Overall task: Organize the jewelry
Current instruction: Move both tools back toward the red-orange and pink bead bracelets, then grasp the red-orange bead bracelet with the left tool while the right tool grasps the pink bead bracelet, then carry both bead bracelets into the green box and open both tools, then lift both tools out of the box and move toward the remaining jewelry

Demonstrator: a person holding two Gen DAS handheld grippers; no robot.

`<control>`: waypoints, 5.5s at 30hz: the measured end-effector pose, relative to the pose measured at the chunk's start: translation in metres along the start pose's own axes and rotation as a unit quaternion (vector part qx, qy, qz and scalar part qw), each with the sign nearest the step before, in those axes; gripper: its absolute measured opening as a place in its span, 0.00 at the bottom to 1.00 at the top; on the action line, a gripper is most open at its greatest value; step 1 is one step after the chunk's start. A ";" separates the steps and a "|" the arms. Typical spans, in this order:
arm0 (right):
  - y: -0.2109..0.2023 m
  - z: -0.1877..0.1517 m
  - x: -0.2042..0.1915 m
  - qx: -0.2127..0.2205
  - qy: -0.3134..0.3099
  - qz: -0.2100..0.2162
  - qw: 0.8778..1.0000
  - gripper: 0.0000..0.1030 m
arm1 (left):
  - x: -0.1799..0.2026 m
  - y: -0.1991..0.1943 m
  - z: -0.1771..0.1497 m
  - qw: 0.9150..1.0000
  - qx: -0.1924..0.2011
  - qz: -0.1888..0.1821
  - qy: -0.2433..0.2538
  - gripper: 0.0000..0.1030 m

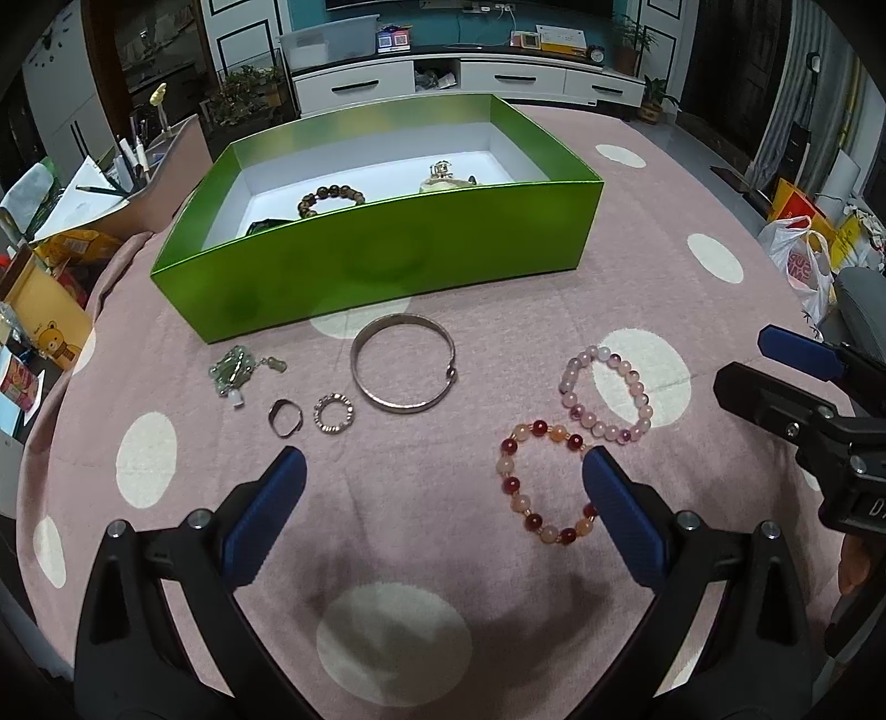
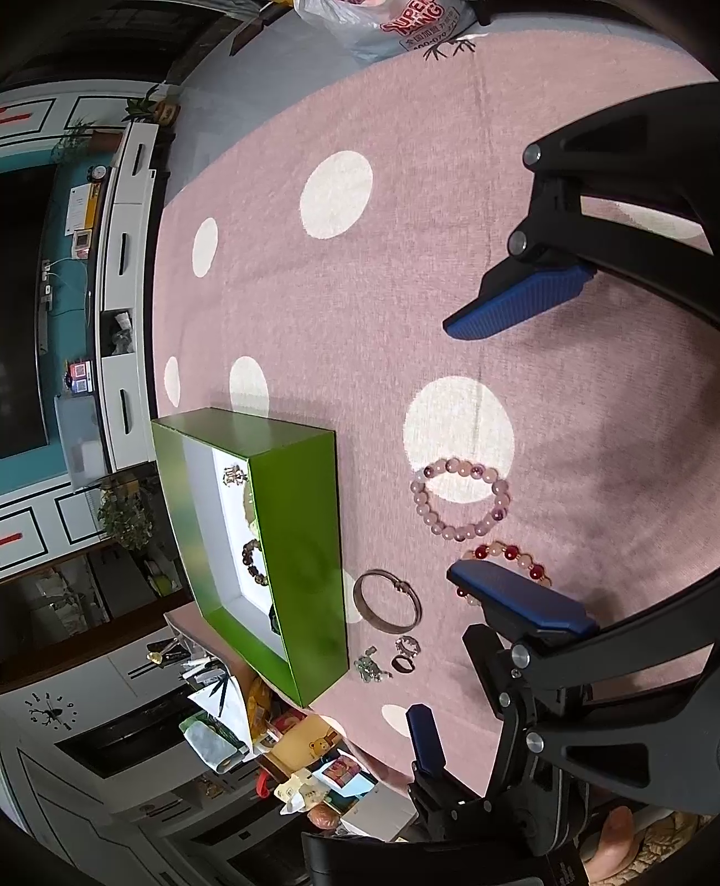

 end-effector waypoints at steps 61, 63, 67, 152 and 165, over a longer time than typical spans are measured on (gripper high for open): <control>0.010 0.024 -0.042 0.051 -0.127 -0.022 0.990 0.07 | -0.013 -0.007 0.005 0.992 0.028 -0.117 -0.024 0.07; 0.004 0.028 -0.044 0.057 -0.128 -0.022 0.990 0.07 | -0.015 -0.016 0.009 0.992 0.038 -0.117 -0.027 0.07; -0.006 0.032 -0.050 0.068 -0.131 -0.019 0.989 0.07 | -0.023 -0.033 0.017 0.992 0.057 -0.113 -0.029 0.07; -0.004 0.089 -0.045 0.092 -0.098 -0.012 0.991 0.48 | -0.166 -0.040 0.053 0.990 0.046 0.025 -0.133 0.89; 0.007 0.020 -0.072 0.032 -0.086 0.018 0.996 0.48 | -0.156 -0.033 -0.021 0.988 0.025 0.042 -0.146 0.89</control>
Point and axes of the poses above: each gripper's, at about its wrist camera, not at the fingertips, and y roughly the way its jaws point, x to its right, z to its top, the point moved 5 cm from there along y, roughly the way its jaws point, and after that the axes turned 8 degrees about -z, right-handed, at the moved point
